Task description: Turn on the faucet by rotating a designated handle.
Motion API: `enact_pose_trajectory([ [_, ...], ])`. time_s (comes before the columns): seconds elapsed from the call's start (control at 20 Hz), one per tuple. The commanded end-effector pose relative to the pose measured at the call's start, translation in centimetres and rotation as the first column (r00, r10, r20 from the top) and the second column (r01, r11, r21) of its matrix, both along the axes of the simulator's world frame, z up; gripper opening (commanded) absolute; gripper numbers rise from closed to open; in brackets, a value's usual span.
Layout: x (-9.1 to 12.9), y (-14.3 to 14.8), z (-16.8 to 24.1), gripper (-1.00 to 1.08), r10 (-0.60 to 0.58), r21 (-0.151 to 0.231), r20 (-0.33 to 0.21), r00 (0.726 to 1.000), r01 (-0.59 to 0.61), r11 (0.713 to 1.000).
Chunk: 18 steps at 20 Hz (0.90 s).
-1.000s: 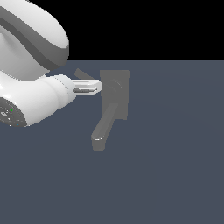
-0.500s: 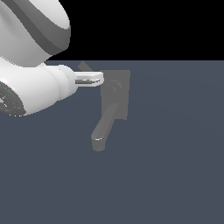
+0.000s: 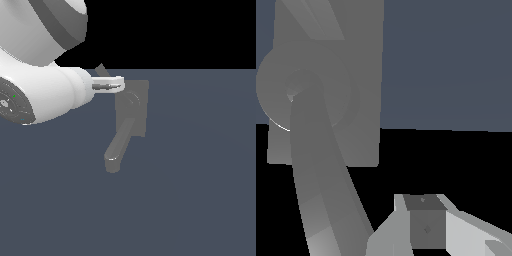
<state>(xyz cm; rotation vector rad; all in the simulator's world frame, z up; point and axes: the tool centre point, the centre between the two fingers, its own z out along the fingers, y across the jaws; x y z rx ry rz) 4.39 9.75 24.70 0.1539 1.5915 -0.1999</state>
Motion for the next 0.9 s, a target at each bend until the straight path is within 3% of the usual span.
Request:
enact_pose_trajectory([
  [0.0,0.2,-0.8,1.5,-1.00,-0.002,0.002,0.017,1.000,0.002,1.000],
  [0.45,-0.2,-2.9,4.0,-1.00,0.000,0.002,0.025,1.000,0.000,1.000],
  [0.55,-0.7,-2.6,2.2,-1.00,-0.003,0.002,-0.005,1.000,0.003,1.000],
  [0.85,-1.0,-4.6,3.2,-1.00,-0.002,0.002,0.004,1.000,0.002,1.000],
])
